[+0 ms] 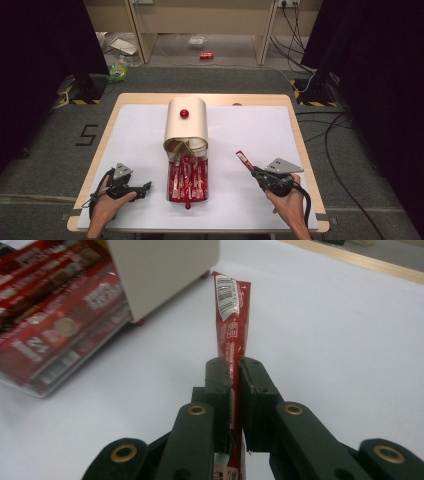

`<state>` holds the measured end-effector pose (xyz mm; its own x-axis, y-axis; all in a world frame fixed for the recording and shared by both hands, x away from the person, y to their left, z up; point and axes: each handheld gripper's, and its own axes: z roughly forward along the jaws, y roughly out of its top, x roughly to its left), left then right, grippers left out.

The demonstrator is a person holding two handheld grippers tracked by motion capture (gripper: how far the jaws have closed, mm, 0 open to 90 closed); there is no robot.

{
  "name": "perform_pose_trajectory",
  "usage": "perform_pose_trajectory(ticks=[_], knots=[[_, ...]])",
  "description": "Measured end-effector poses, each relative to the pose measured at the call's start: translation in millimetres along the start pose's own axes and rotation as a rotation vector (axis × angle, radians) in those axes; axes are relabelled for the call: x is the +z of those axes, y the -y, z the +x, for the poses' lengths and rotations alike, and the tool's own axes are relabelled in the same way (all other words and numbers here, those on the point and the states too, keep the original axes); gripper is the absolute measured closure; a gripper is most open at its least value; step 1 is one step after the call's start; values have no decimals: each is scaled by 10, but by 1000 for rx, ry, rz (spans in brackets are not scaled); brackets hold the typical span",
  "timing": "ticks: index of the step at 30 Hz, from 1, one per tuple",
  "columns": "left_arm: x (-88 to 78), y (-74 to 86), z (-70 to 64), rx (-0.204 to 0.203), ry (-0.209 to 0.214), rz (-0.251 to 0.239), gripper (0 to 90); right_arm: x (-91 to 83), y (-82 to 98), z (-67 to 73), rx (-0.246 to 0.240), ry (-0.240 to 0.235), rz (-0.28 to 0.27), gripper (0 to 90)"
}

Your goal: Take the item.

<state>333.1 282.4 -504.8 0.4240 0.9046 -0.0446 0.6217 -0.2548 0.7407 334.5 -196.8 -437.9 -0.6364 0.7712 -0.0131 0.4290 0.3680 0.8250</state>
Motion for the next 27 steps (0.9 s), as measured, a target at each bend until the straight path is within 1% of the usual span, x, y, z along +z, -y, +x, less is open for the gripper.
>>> perform_pose_trajectory(ticks=[13,16,21,27], knots=[[0,0,0,0,0,0,83,81,194,-310,45,92,44,836],[0,0,-2,-1,0,0,83,83,220,-350,58,101,52,836],[0,0,-2,0,-1,0,83,73,234,-393,57,120,55,836],[0,0,-2,-1,0,0,83,82,271,-449,68,132,62,836]])
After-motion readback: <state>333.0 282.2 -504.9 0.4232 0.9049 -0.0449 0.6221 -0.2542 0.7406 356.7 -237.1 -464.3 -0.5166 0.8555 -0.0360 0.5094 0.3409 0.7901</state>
